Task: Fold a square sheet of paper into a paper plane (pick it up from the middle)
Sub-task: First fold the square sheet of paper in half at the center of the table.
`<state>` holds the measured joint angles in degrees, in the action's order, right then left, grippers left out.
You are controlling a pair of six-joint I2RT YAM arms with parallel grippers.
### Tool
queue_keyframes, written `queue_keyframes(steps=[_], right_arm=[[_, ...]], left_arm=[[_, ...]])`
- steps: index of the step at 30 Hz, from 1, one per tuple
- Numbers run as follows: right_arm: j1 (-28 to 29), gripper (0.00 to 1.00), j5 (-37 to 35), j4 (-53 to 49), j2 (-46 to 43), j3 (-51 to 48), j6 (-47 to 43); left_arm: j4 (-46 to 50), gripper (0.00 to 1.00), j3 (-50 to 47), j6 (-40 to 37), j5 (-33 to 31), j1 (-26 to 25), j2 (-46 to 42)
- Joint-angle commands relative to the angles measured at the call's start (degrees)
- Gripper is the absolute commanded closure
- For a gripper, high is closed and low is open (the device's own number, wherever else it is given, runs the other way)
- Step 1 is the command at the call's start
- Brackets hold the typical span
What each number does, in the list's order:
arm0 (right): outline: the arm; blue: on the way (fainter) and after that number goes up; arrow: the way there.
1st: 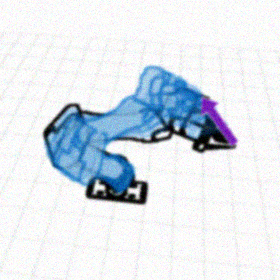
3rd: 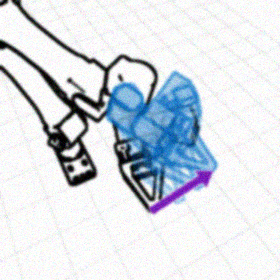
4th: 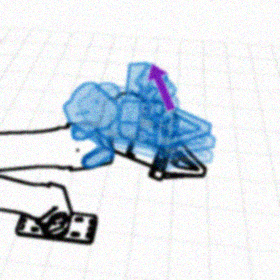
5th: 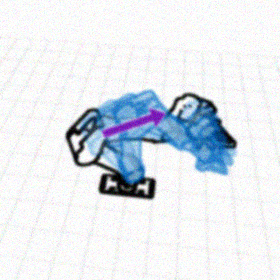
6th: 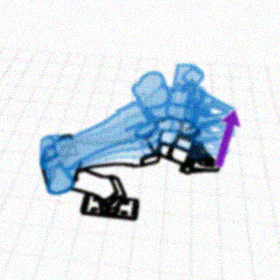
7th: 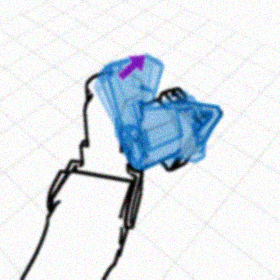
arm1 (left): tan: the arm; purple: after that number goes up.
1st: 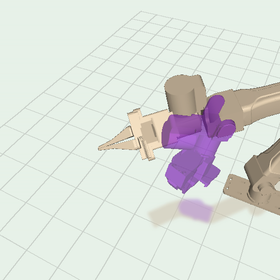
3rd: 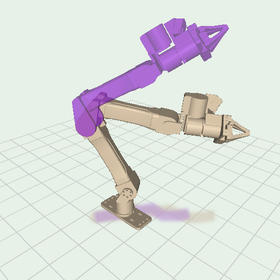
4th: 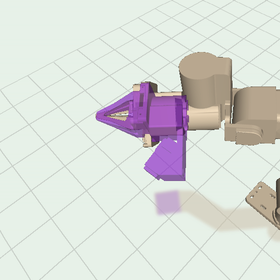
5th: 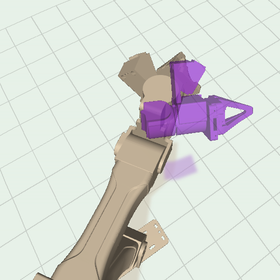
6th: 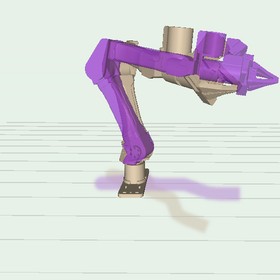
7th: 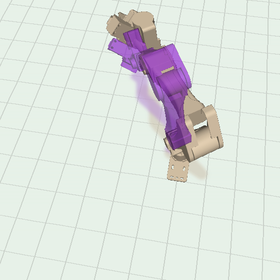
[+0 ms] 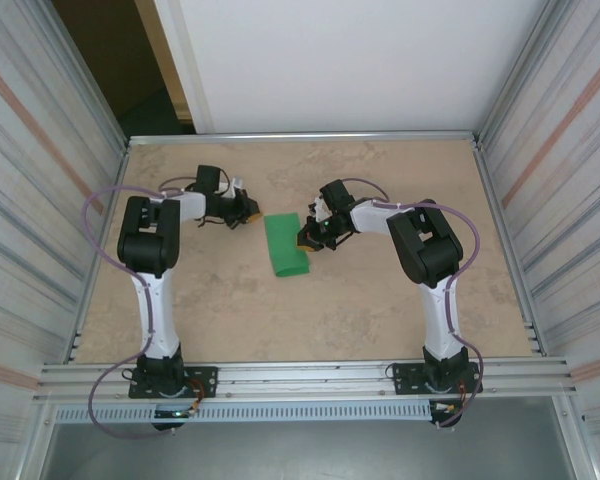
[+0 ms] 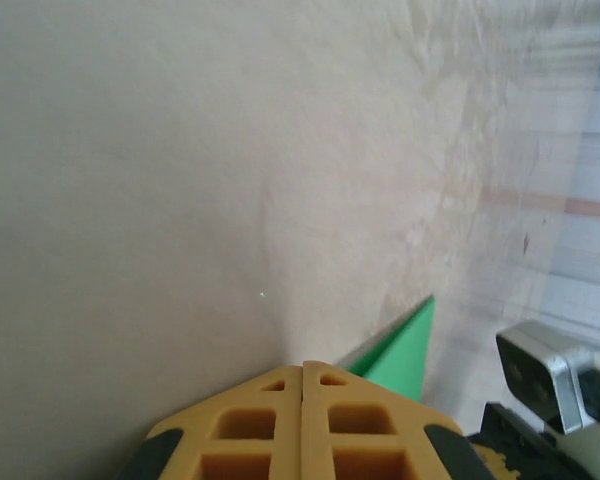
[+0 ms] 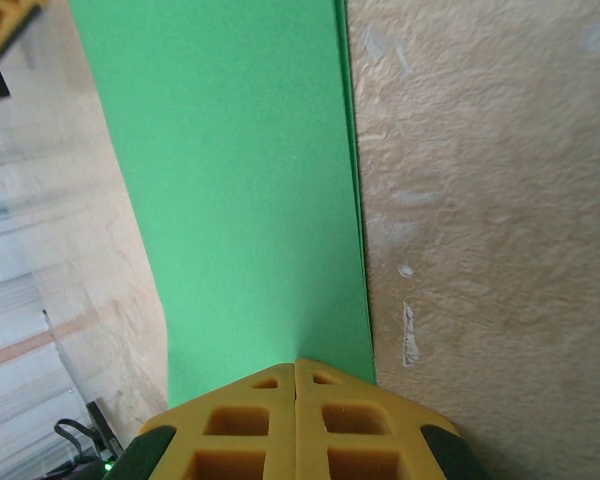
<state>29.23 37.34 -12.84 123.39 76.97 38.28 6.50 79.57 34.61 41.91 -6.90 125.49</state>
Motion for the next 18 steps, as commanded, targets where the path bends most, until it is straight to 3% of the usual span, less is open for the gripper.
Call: queue_keyframes(steps=[1,10,18], right_arm=[[-0.6,1.00,-12.6,-15.9,6.8,-5.4,-0.8],[-0.5,1.00,-12.7,-15.6,6.6,-5.7,-0.4],[-0.5,1.00,-12.8,-15.3,6.8,-6.5,-0.3]], left_arm=[[5.4,0.98,2.4,-2.4,-5.4,0.8,0.7],[3.4,0.98,-7.2,0.8,-5.6,-4.8,-13.5],[-0.3,0.98,-16.2,6.0,-3.3,-13.9,-17.2]])
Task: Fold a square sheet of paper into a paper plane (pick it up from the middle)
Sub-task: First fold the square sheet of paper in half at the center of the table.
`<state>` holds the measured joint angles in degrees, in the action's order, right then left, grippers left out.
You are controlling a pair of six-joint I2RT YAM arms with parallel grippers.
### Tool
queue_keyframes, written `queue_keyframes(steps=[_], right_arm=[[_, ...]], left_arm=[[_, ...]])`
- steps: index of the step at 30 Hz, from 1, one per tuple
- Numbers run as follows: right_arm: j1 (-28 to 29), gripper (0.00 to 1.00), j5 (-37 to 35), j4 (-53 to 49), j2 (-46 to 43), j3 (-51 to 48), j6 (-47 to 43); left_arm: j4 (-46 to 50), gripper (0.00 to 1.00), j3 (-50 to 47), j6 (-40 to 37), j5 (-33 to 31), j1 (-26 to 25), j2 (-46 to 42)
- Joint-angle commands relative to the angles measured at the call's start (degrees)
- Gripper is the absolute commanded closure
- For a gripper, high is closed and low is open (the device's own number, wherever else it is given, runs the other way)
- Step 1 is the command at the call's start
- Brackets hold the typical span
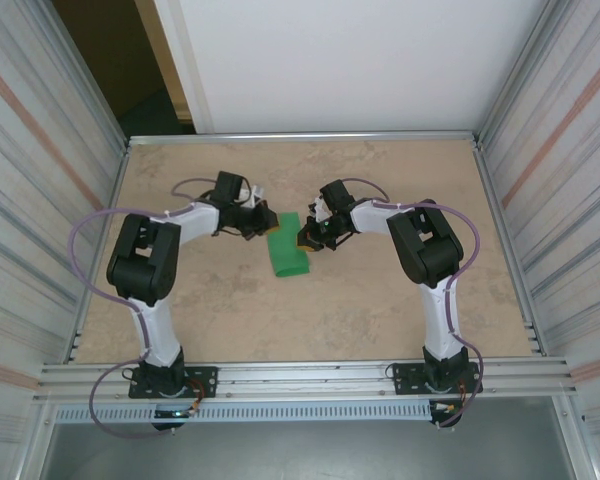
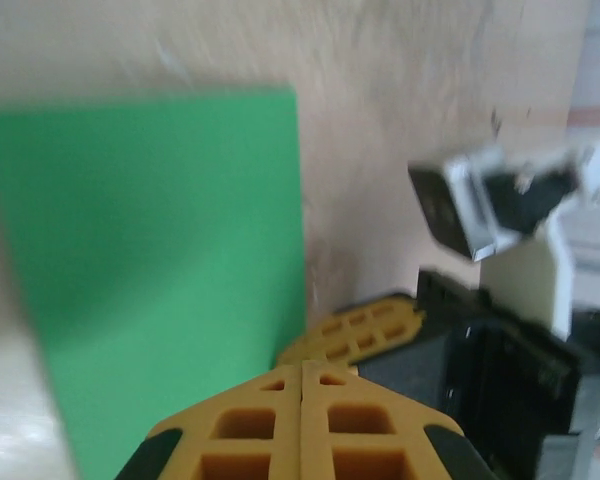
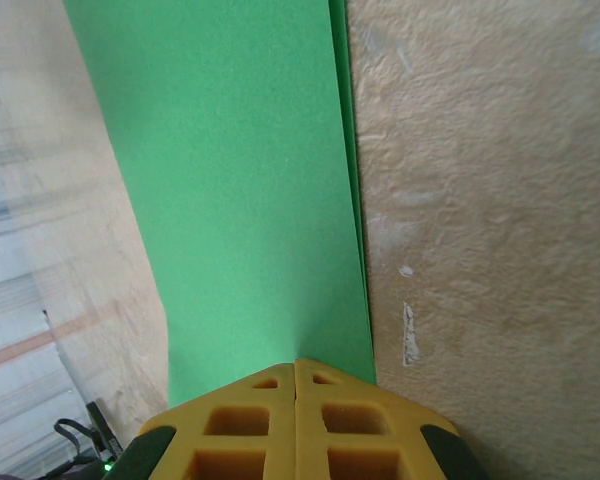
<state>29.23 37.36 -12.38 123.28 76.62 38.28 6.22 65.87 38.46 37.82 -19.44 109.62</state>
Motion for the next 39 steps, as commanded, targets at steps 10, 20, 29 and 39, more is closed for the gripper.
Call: queue_keyframes(steps=[10,20,29,39], right_arm=[[-0.7,1.00,-12.7,-16.0,7.2,-5.9,-0.6],[-0.8,1.00,-13.1,-16.0,7.5,-6.0,-0.6],[-1.5,1.00,-13.4,-16.1,7.7,-6.5,-0.9],[-1.7,1.00,-13.6,-16.5,7.4,-6.8,-1.1]], left_arm=[[3.2,1.00,-6.0,0.3,2.5,-3.6,-2.1],[5.9,1.00,-6.6,-2.1,1.1,-3.5,-0.6],[2.7,1.00,-17.5,-2.9,0.4,3.5,-3.3],[1.9,1.00,-17.1,-0.9,3.5,4.7,-13.1]])
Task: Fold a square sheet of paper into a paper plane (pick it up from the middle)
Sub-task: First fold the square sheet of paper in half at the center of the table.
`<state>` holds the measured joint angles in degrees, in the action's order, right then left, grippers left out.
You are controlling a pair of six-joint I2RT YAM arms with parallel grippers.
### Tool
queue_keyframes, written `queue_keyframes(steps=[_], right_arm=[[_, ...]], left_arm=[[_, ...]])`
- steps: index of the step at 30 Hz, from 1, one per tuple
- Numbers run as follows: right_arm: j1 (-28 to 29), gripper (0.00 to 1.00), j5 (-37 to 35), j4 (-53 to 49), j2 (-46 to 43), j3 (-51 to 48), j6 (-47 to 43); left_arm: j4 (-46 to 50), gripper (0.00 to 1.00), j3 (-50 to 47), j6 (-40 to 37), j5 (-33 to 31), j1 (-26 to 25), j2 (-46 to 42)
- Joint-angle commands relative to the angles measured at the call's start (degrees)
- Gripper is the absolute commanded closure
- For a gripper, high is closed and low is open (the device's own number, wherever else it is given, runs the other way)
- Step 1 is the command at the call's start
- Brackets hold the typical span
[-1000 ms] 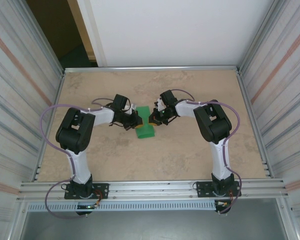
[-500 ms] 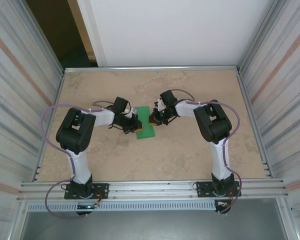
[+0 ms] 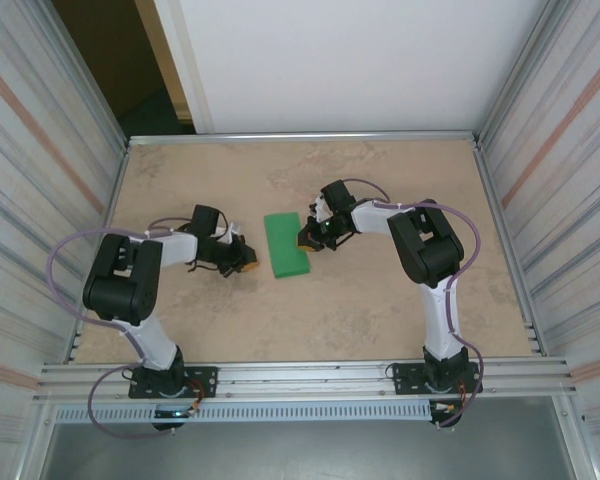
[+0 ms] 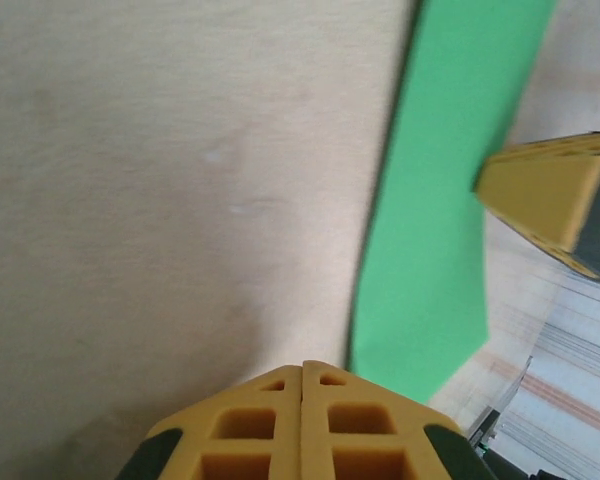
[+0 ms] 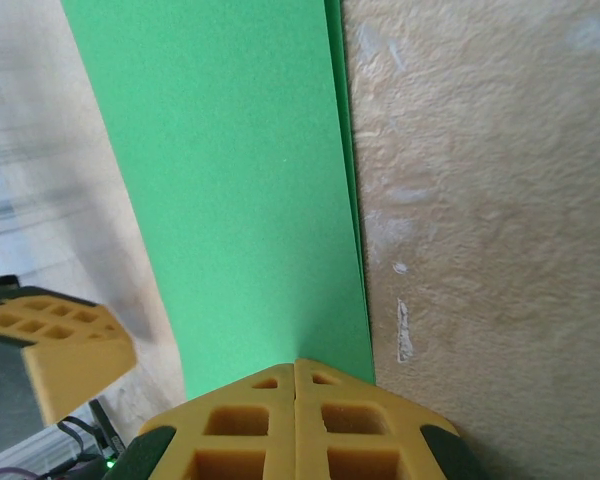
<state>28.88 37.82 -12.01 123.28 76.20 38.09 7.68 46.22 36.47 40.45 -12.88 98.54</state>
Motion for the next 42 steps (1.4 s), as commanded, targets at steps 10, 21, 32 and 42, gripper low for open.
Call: queue_keyframes(steps=[10,21,32,42], right_arm=[[-1.4,1.00,-14.4,-16.8,7.4,-6.4,-0.6],[-1.8,1.00,-14.5,-17.2,7.9,-6.1,-1.0],[-2.0,1.00,-15.0,-17.2,7.5,-6.7,-0.8],[-1.9,1.00,-15.4,-17.2,7.3,-6.7,-0.4]], left_arm=[[1.4,1.00,14.3,2.2,2.9,-10.3,10.5],[2.2,1.00,5.5,0.7,1.5,-9.1,10.3],[14.0,1.00,-1.9,-5.6,-6.0,-7.6,0.3],[5.6,1.00,5.3,-0.7,-2.7,-10.4,-2.9]])
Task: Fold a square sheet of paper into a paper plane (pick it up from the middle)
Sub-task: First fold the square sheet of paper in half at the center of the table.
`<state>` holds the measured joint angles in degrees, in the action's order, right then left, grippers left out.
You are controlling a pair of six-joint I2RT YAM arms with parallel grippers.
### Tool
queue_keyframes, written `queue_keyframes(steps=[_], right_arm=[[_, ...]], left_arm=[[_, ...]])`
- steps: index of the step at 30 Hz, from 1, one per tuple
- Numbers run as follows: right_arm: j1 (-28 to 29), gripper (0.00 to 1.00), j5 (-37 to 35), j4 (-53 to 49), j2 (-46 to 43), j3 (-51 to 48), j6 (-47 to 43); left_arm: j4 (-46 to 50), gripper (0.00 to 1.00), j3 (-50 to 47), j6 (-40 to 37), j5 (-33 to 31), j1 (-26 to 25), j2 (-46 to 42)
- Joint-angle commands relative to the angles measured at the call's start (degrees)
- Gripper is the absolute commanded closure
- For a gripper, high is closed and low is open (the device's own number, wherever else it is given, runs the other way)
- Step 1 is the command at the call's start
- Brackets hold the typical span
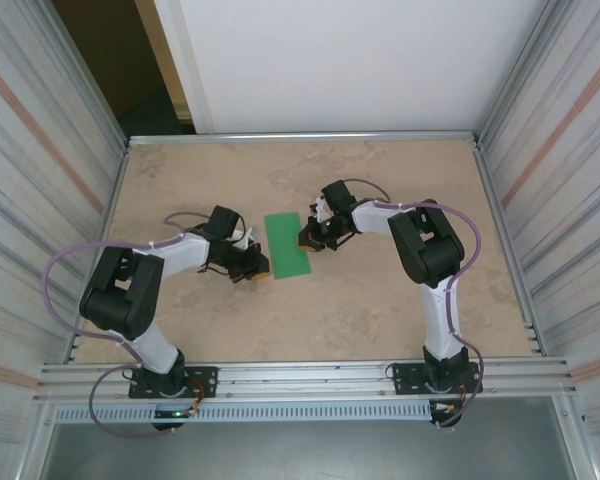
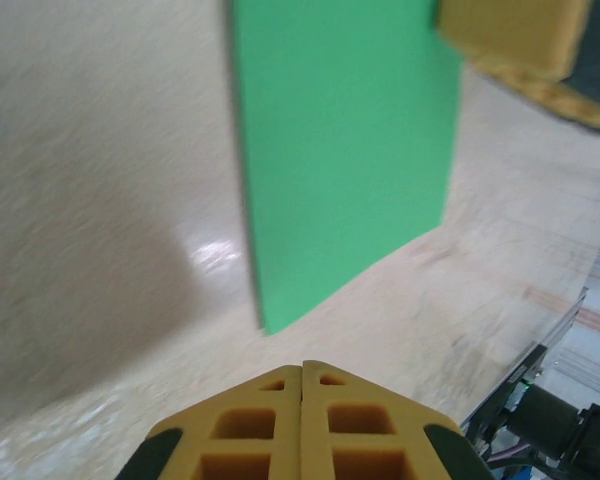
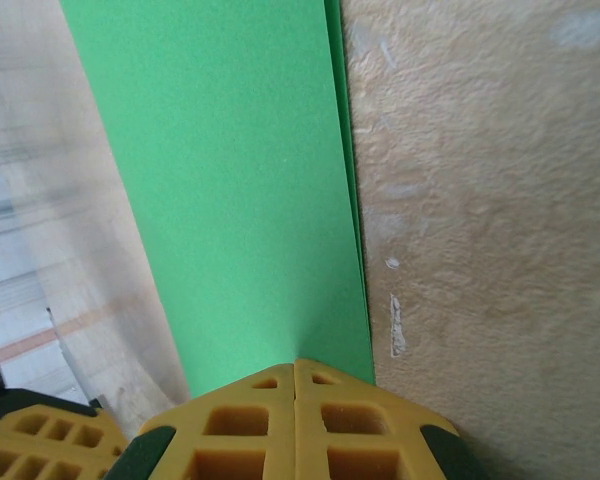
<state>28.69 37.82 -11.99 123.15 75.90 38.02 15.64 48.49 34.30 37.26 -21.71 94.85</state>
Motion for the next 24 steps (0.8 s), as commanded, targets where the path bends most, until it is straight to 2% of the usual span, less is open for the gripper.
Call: queue_keyframes(steps=[1,7,13,19,22,24], right_arm=[[-1.7,1.00,-15.4,-17.1,7.4,-6.4,-0.3],[-1.5,1.00,-15.3,-17.0,7.0,-6.4,-0.1],[-1.4,1.00,-15.3,-17.1,6.4,-6.9,-0.1],[-0.7,1.00,-15.3,-16.6,2.9,-9.0,0.8],[0.1,1.00,-13.7,-15.0,-0.2,-9.3,1.7],[0.2,0.95,-12.0,-13.0,-3.0,-8.9,2.7]], left_arm=[[-2.1,1.00,3.9,1.4,0.2,-2.5,2.1],[0.8,1.00,6.6,1.3,-1.4,-3.9,8.3],[9.7,1.00,5.8,-2.8,-2.9,-3.2,9.9],[12.0,1.00,1.7,-3.8,-2.7,-0.4,2.8],[8.7,0.97,2.4,-2.4,-0.7,-0.1,-2.0],[4.6,0.93,2.9,0.1,0.4,-0.1,-3.9]])
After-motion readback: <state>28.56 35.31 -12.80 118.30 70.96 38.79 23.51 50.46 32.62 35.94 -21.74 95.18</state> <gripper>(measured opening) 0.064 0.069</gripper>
